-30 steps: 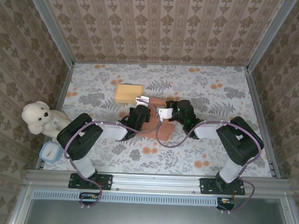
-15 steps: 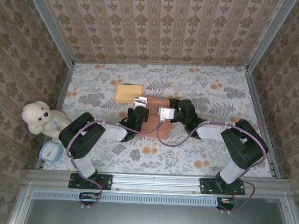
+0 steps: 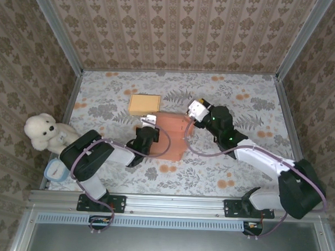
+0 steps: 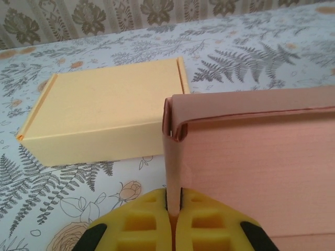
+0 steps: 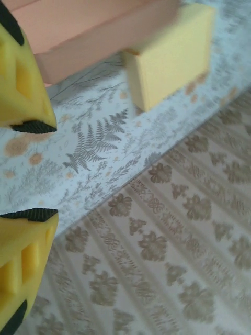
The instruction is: Fold the paper box
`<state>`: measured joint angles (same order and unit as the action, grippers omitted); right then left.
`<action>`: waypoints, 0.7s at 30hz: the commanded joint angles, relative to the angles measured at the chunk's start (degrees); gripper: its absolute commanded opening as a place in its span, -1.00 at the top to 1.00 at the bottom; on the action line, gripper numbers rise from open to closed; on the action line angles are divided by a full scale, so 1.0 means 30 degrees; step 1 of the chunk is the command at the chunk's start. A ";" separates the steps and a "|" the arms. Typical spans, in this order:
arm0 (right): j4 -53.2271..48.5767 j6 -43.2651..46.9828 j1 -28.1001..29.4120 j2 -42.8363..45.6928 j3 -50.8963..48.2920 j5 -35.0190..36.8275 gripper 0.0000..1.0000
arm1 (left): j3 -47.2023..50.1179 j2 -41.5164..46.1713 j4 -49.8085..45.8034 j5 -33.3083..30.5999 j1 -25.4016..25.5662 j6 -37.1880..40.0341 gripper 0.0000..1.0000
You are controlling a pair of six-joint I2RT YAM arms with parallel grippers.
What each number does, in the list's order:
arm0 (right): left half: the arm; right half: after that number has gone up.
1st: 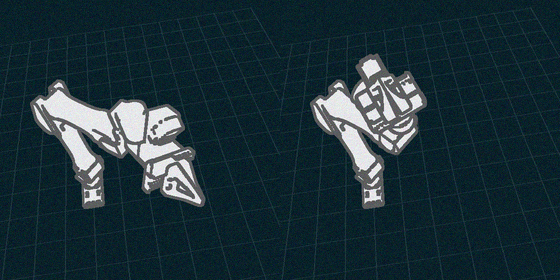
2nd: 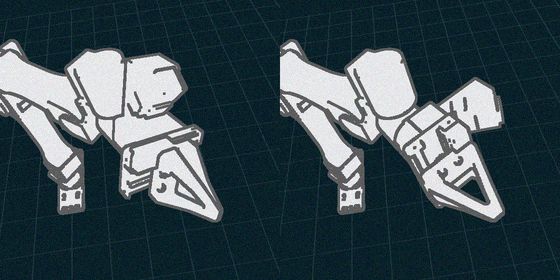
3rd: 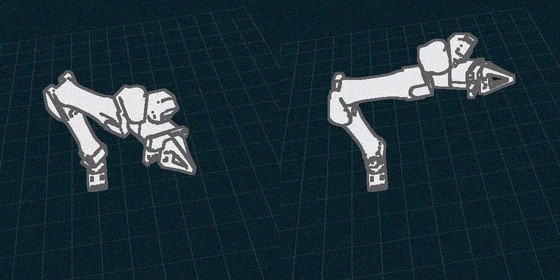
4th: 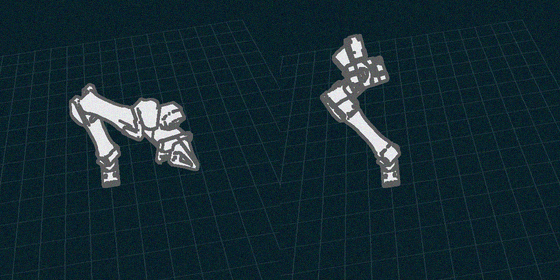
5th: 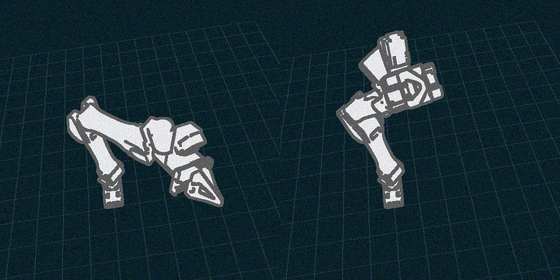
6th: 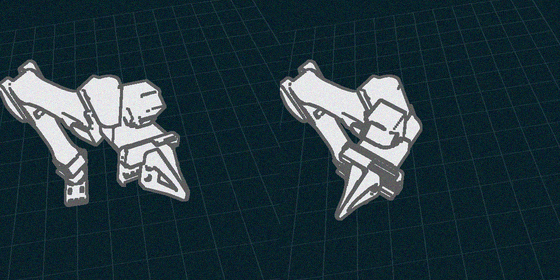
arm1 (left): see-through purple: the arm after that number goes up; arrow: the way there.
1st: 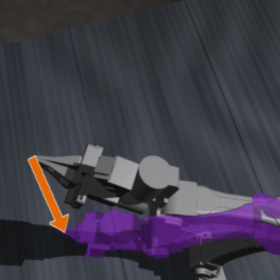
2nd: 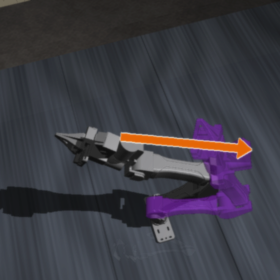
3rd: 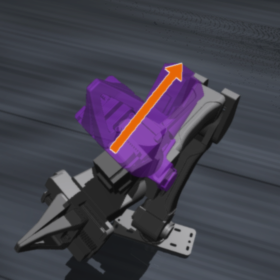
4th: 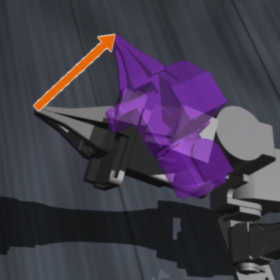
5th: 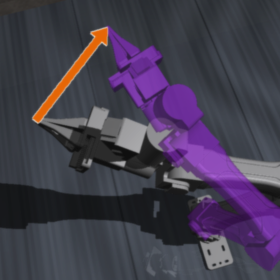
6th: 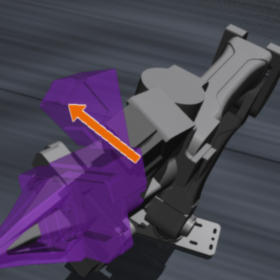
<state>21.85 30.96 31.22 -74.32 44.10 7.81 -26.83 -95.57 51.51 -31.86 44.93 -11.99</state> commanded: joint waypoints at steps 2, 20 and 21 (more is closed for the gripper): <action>-0.6359 -1.2334 0.0577 0.1615 0.2433 0.2635 0.20 | 0.1695 0.0421 0.5013 0.2678 -0.0078 0.0072 1.00; -0.2960 -2.4228 0.3884 -0.0211 -0.1222 0.1099 0.00 | 0.1804 -0.1267 0.7622 0.2339 0.0751 0.0872 1.00; -0.2848 -2.4236 0.3878 -0.0432 -0.1200 0.1221 -0.01 | 0.1764 -0.1320 0.7617 0.2127 0.0837 0.0944 1.00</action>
<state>9.61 -38.00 42.65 -74.17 40.25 11.77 -20.08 -98.67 71.37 -24.08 46.81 -10.39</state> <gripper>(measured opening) 0.499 0.062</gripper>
